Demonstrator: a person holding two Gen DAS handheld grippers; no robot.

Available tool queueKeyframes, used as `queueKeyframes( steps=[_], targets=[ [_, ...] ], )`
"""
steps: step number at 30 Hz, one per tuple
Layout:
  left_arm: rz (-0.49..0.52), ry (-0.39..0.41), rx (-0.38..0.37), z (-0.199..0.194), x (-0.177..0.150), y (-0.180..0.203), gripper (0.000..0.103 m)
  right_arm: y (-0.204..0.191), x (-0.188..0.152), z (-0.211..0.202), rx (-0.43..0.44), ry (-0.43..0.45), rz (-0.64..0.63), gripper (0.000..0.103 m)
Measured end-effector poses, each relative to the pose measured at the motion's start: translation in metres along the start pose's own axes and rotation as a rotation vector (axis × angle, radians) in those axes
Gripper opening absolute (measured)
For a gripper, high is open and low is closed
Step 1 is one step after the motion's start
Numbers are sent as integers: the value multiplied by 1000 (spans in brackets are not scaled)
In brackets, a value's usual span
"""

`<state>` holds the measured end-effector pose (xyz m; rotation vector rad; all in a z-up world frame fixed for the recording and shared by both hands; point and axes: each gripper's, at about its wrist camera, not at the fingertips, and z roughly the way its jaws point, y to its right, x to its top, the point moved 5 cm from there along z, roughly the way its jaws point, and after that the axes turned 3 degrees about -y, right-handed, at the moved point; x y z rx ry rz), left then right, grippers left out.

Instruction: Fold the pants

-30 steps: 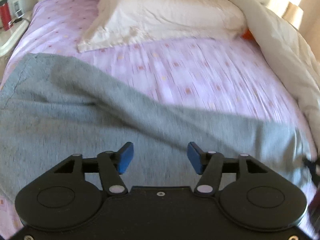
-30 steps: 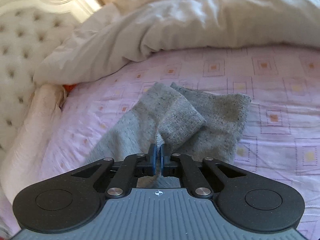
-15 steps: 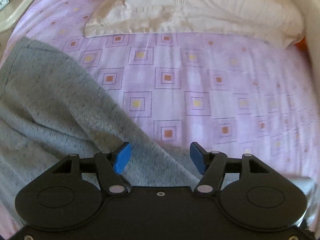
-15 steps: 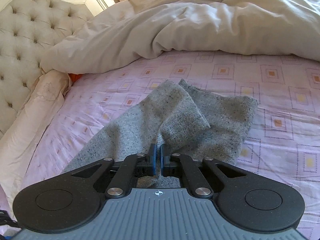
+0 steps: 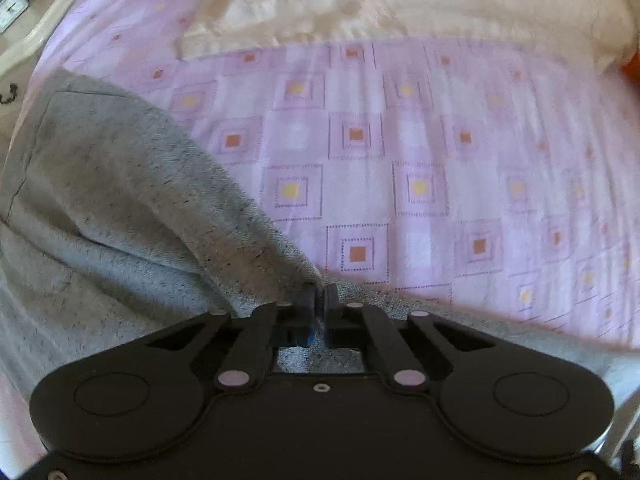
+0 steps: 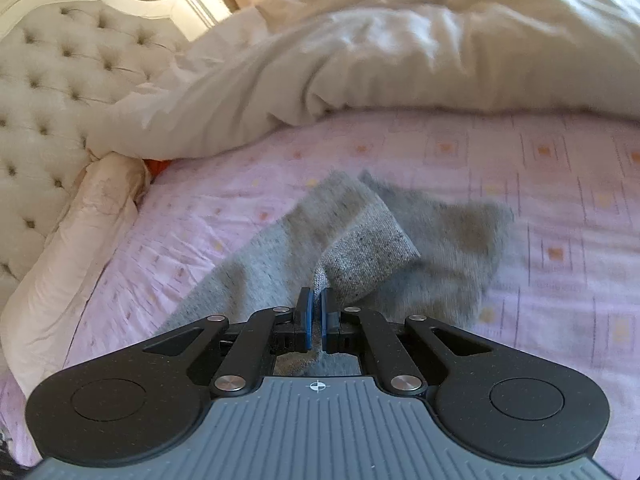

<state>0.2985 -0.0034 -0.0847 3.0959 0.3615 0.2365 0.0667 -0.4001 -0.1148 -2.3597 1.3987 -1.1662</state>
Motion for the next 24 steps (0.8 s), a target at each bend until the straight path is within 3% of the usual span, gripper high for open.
queueKeyframes(
  steps=[6, 10, 13, 16, 18, 19, 20, 24],
  targets=[
    [60, 244, -65, -86, -34, -12, 4, -11, 30, -34, 94, 71, -112, 4],
    [49, 356, -118, -126, -79, -35, 4, 0, 38, -39, 63, 36, -196, 4],
    [-3, 307, -129, -104, -123, -56, 4, 21, 31, -14, -14, -98, -202, 4],
    [-57, 153, -122, -46, -165, -72, 4, 31, 24, -3, -25, -171, -205, 4],
    [-113, 44, -127, -5, -179, -82, 1, 34, 25, -6, -11, -170, -182, 7],
    [-137, 31, -134, 5, -182, -85, 2, 36, 26, -8, 7, -169, -153, 7],
    [-161, 86, -155, 1, -181, -87, 2, 38, 28, -9, 23, -172, -124, 8],
    [-115, 95, -157, -4, -171, -76, 2, 43, 33, -3, 31, -209, -40, 14]
  ],
)
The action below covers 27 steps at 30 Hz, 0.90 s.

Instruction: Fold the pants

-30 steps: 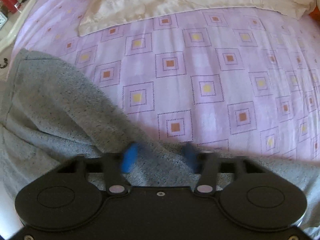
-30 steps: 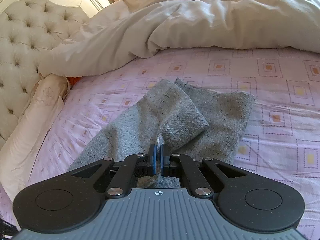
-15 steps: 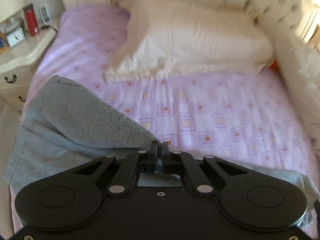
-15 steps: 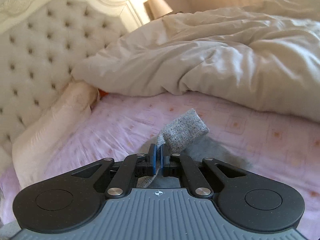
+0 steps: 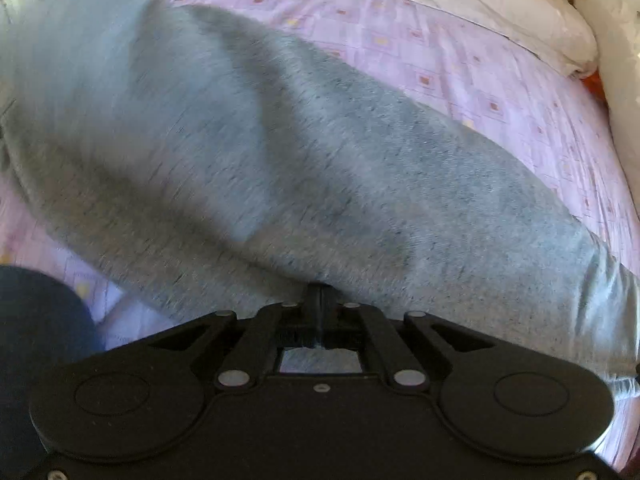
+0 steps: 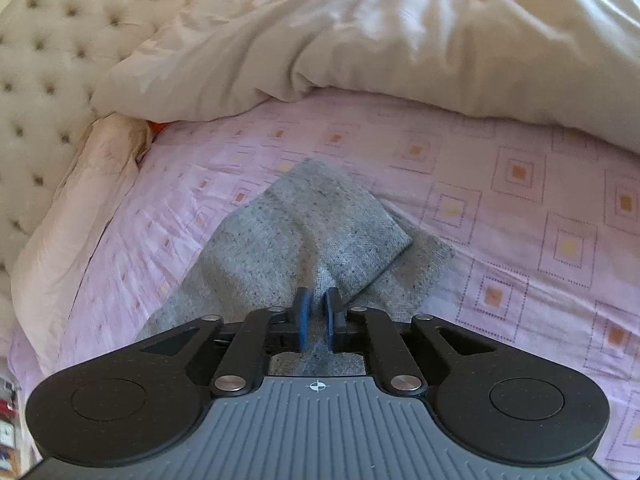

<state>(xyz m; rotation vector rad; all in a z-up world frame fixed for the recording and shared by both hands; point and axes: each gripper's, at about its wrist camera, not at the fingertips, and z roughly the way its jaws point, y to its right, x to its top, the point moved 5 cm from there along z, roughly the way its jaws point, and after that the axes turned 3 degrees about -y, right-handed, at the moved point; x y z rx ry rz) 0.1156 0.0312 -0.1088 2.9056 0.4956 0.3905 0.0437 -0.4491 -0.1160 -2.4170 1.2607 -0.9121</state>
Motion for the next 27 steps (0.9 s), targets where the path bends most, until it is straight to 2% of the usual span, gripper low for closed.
queueKeyframes(
  steps=[2, 9, 11, 14, 16, 18, 20, 23, 25, 27],
  targets=[
    [19, -8, -1, 5, 2, -1, 2, 2, -1, 6, -9, -12, 20, 18],
    [7, -20, -33, 6, 6, -4, 2, 5, -8, 21, -15, -49, 133, 19],
    [0, -25, -38, 7, 7, -7, 3, 0, -8, 22, -22, -42, 113, 19],
    [-15, -27, -51, 6, 11, -8, 2, -16, -5, 14, -24, -6, 32, 6],
    [-45, -12, -76, 3, 15, -10, 0, -33, 1, 3, -9, 27, -39, 6],
    [-51, 21, -70, -10, 18, -11, 0, -47, 6, -13, 21, 61, -92, 6],
    [-43, 62, -70, -29, 24, -7, 0, -53, 8, -30, 37, 83, -126, 6],
    [-30, 131, -111, -73, 23, -5, 0, -47, 5, -33, 21, 66, -146, 6],
    [-11, 136, -119, -84, 17, -5, 0, -42, 4, -27, -23, 60, -166, 6],
    [-13, 91, -111, -72, 13, -9, 2, -37, 5, -23, -38, 65, -156, 6]
  ],
)
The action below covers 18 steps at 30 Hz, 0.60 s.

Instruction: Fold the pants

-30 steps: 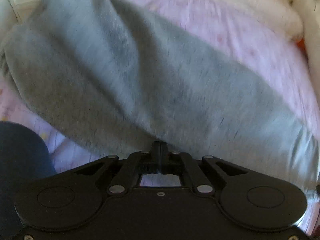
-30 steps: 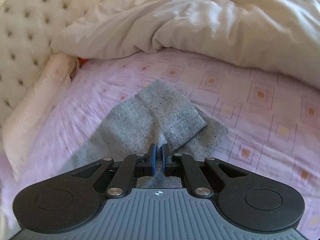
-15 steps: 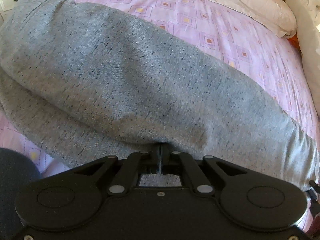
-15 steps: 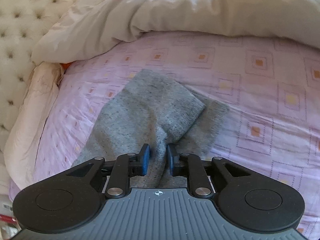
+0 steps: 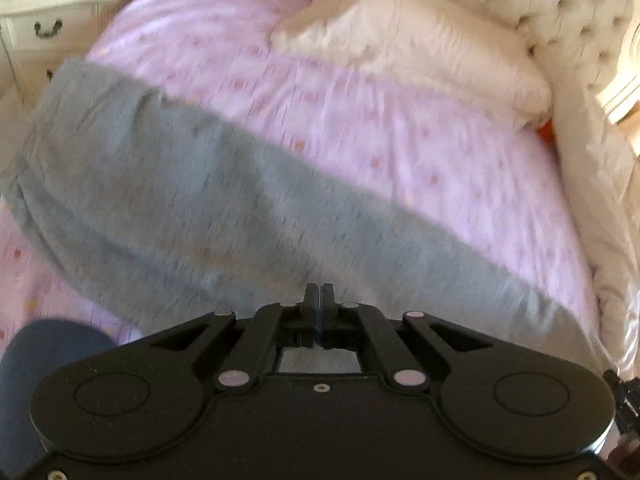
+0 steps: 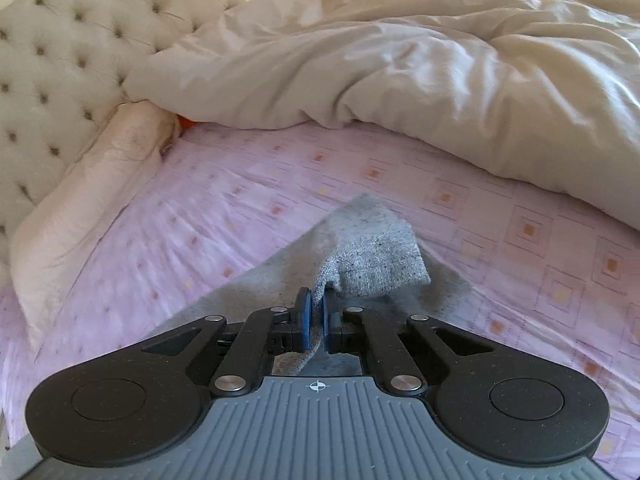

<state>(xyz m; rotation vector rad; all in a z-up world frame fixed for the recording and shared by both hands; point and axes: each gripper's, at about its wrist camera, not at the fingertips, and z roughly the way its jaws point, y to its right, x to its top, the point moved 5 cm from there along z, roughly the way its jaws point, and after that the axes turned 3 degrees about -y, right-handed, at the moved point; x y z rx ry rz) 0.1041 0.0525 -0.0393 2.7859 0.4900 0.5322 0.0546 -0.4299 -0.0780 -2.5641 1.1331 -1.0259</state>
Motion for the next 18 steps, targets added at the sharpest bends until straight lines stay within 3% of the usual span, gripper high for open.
queueKeyframes(
  steps=[4, 5, 6, 10, 12, 18],
  targets=[
    [-114, -118, -14, 36, -6, -22, 19, -6, 10, -5, 4, 52, 6, 5],
    [-142, -139, -4, 42, -7, -28, 32, -8, 13, -7, 12, 62, -1, 5],
    [-159, -146, 6, 45, -7, -31, 38, -10, 16, -7, 11, 64, -9, 5],
    [-159, -93, 9, 44, -4, -34, 45, -11, 17, -4, 0, 50, -17, 5],
    [-167, -76, 4, 44, -2, -35, 61, -9, 16, -4, -3, 46, -14, 5],
    [-239, -125, -57, 60, -3, -33, 64, -10, 18, -7, 8, 47, -10, 5]
  ],
)
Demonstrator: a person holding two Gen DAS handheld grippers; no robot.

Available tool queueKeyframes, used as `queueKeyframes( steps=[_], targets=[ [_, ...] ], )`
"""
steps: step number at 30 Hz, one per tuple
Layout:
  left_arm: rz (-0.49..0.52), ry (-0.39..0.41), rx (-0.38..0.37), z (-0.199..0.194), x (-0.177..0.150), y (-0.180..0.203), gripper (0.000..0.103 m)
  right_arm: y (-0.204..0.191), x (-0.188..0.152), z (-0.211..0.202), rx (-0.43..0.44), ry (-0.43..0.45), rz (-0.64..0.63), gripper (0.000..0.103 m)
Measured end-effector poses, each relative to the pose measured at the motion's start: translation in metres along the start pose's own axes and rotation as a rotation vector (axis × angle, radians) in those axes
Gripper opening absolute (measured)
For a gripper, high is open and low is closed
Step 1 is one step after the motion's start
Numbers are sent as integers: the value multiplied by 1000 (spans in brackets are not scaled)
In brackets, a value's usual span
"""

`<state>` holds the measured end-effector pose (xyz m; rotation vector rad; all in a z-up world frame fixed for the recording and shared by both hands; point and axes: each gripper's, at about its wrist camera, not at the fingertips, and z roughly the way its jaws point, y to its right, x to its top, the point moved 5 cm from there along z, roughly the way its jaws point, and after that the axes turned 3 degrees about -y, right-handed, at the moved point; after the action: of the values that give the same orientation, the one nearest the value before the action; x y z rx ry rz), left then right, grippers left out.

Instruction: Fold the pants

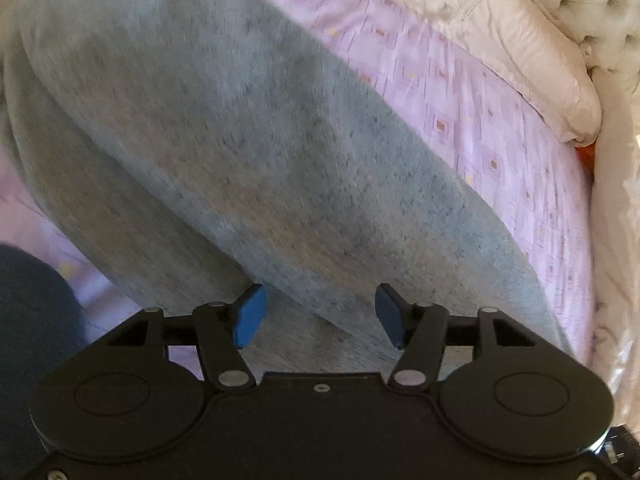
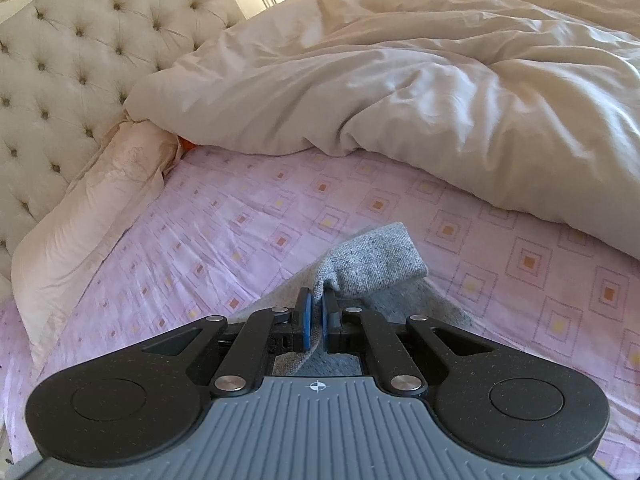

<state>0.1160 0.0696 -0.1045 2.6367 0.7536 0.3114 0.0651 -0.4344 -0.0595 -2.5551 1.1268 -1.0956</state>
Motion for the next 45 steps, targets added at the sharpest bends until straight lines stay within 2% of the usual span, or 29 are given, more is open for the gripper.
queueKeyframes(
  steps=[5, 7, 8, 9, 10, 13, 14, 17, 19, 22, 24, 28, 31, 33, 36, 41, 45],
  targets=[
    [-59, -2, -52, 7, 2, 3, 77, -3, 2, -2, 9, 2, -9, 5],
    [-95, -2, -75, 9, 7, 6, 76, -4, 2, -4, 14, 1, -17, 5],
    [-123, 0, -66, 9, 10, 5, 62, -4, 3, -5, 16, 3, -23, 5],
    [-142, 6, -61, 7, 12, 5, 20, -4, 3, -7, 19, 5, -29, 5],
    [-149, 8, -72, 6, 15, 7, 1, -4, 3, -10, 24, 14, -36, 5],
    [-139, 35, -76, -15, 15, 13, 4, -1, -5, -19, 18, 34, -81, 5],
    [-111, 53, -73, -26, 12, 18, 4, 1, -12, -16, 8, 13, -97, 5],
    [-3, 108, -45, -53, -4, 23, 5, 22, -41, 17, -71, -165, -118, 5],
    [24, 72, 32, -42, -13, 12, 5, 34, -53, 29, -93, -221, -99, 5],
    [-45, -55, 107, -5, -15, -15, 5, 39, -46, 23, -35, -196, -37, 5],
    [-57, -50, 95, -2, -13, -19, 6, 35, -43, 20, -37, -188, -72, 5],
    [29, -27, 131, -8, -15, -7, 6, 19, -39, 12, -8, -94, -192, 6],
    [120, 8, 173, -5, -16, 6, 11, 27, -48, 29, -84, -209, -220, 7],
    [166, 9, 207, 0, -19, 6, 18, 37, -50, 25, -63, -219, -171, 11],
    [200, 11, 218, 0, -21, 3, 18, 51, -44, 11, -28, -192, -69, 17],
    [213, 6, 216, 2, -20, 3, 18, 80, -30, -5, -23, -122, 62, 17],
    [239, 16, 232, 10, -19, 10, 18, 101, -25, 11, 11, -133, 203, 18]
  ],
)
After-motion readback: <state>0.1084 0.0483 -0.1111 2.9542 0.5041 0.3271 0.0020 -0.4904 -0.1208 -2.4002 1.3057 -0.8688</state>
